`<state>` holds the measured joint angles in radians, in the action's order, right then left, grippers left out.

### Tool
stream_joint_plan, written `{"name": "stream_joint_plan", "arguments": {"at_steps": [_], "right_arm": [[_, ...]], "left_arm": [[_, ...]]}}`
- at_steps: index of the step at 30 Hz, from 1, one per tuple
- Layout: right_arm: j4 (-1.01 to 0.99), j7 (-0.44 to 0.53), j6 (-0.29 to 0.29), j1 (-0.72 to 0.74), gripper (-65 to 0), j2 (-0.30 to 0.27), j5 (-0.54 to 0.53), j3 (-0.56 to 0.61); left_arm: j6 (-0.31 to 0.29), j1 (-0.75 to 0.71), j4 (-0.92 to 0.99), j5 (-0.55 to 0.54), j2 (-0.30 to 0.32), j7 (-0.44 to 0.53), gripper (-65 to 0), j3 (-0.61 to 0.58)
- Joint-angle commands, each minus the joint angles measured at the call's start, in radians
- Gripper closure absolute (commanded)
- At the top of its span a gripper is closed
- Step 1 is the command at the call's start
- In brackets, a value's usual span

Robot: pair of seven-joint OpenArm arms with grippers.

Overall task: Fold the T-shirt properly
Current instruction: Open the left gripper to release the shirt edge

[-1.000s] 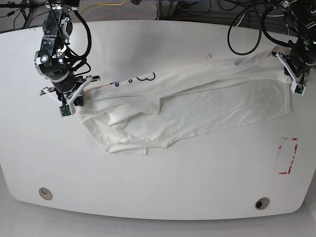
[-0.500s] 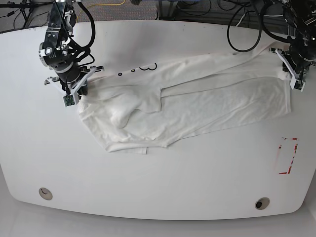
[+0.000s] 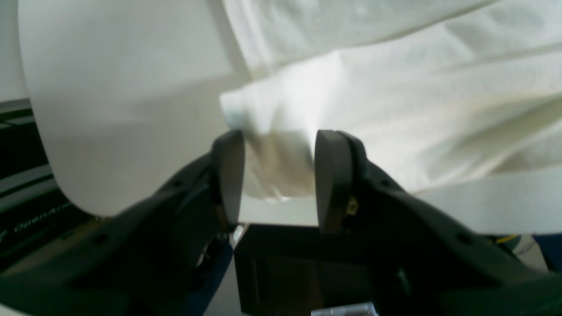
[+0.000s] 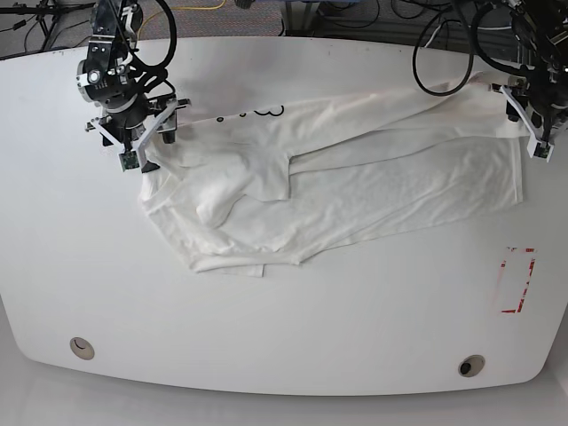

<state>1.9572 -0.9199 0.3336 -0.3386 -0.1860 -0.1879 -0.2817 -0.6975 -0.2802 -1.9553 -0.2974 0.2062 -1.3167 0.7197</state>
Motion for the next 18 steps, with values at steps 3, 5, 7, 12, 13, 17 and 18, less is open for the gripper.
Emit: {"name": "stream_joint_plan", "arguments": {"at_steps": [3,5,7,12,13,17,18], "right_arm": [[0.038,0.016,-0.004,0.017,-43.4,-0.014,-0.002,-0.013],[0.039,0.016,-0.003,0.018,-43.8,-0.014,-0.002,-0.015],[0.039,0.016,-0.001,0.020,-44.2,-0.014,-0.003,-0.018],[0.038,0.016,0.005,0.023,-46.0,-0.018,-0.008,-0.027],[0.039,0.016,0.006,0.025,-46.2,-0.018,-0.008,-0.029],[0.041,0.016,0.009,0.027,-46.8,-0.017,-0.009,-0.036],[0.041,0.016,0.009,0.027,-47.0,-0.017,-0.009,-0.035]], "left_arm": [[-0.001,0.011,-0.014,-0.004,0.019,0.022,-27.5,-0.006],[-0.001,0.012,-0.012,-0.003,0.020,0.022,-27.9,-0.007],[-0.001,0.015,-0.010,-0.002,0.022,0.021,-28.7,-0.010],[-0.001,0.028,-0.011,0.000,0.031,0.026,-34.6,-0.022],[-0.001,0.032,-0.010,0.000,0.032,0.027,-35.2,-0.022],[-0.001,0.045,-0.010,0.000,0.035,0.027,-36.8,-0.024],[-0.001,0.048,-0.010,0.000,0.035,0.028,-37.0,-0.024]]}}
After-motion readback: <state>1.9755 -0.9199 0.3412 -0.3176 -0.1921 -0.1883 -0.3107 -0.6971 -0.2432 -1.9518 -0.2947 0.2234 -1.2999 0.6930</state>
